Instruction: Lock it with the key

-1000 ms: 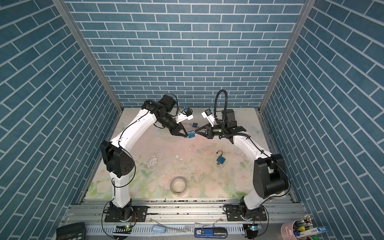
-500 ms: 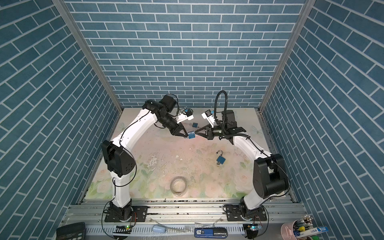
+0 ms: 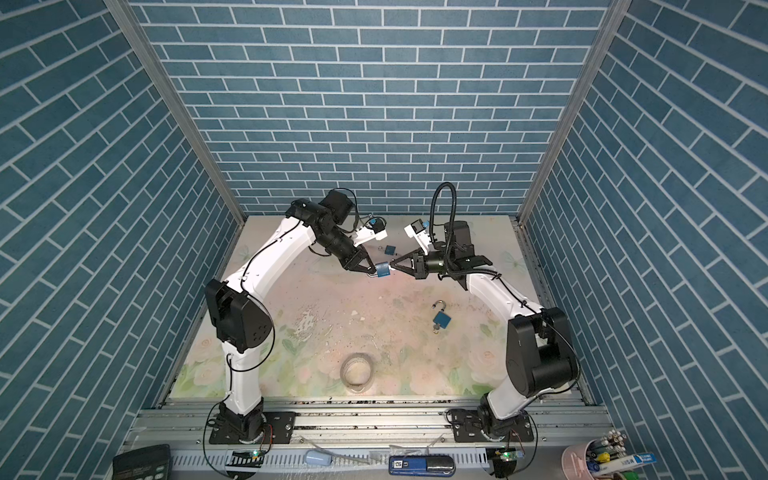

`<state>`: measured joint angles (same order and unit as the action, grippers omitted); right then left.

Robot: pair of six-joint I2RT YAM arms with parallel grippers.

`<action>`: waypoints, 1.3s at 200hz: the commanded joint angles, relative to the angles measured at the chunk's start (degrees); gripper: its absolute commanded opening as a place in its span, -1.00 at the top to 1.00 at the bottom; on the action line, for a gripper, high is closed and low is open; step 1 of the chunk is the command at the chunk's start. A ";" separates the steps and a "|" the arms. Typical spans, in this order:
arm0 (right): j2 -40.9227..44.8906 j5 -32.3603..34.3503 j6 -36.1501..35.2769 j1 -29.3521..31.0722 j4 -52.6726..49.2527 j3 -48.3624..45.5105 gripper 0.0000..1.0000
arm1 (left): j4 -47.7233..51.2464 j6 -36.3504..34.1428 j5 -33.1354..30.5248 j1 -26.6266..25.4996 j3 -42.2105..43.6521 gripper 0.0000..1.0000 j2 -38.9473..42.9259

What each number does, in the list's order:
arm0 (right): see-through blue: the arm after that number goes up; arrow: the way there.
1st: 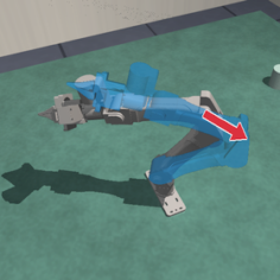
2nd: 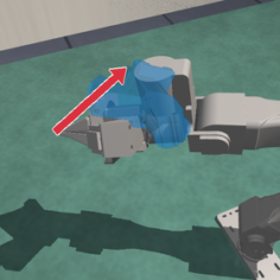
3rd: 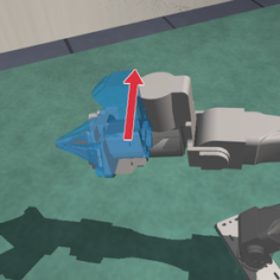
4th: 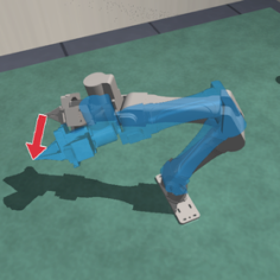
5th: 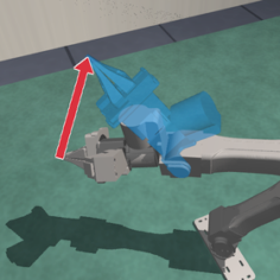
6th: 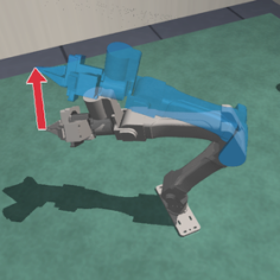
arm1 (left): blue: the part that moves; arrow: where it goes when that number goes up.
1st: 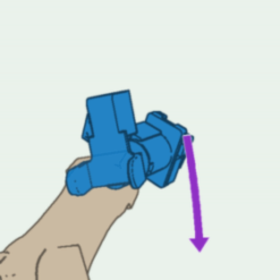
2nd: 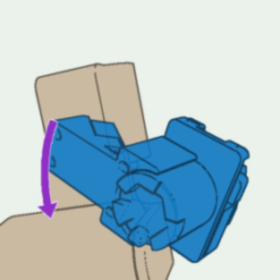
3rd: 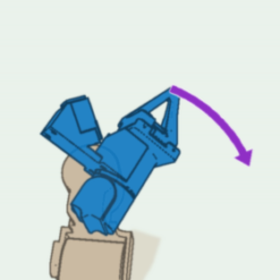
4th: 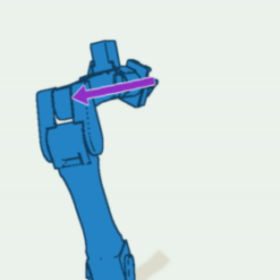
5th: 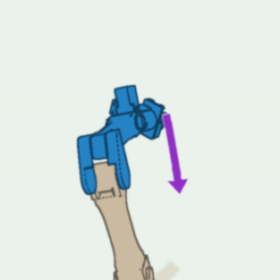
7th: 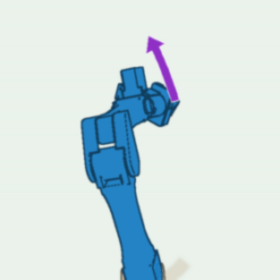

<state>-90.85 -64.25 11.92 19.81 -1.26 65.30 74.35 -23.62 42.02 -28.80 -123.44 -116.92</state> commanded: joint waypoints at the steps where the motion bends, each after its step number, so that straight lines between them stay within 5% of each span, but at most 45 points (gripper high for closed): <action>1: 1.65 3.41 2.82 -0.26 2.63 -1.91 1.00 | -3.86 2.43 2.15 0.74 -1.02 1.00 -0.22; 66: 3.64 6.15 11.31 -4.93 13.77 -6.74 1.00 | -4.60 0.29 6.53 4.80 1.40 1.00 1.10; 168: 4.35 5.45 6.18 -7.24 8.03 -8.15 1.00 | 1.56 -7.60 4.41 5.64 -2.71 1.00 -1.94; 260: 5.78 9.15 9.29 -9.43 15.15 -11.67 1.00 | 4.95 -10.84 -0.50 5.84 -3.96 1.00 -2.69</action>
<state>-86.15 -61.71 20.73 16.10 14.17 55.59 73.19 -33.85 49.12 -26.81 -126.72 -121.10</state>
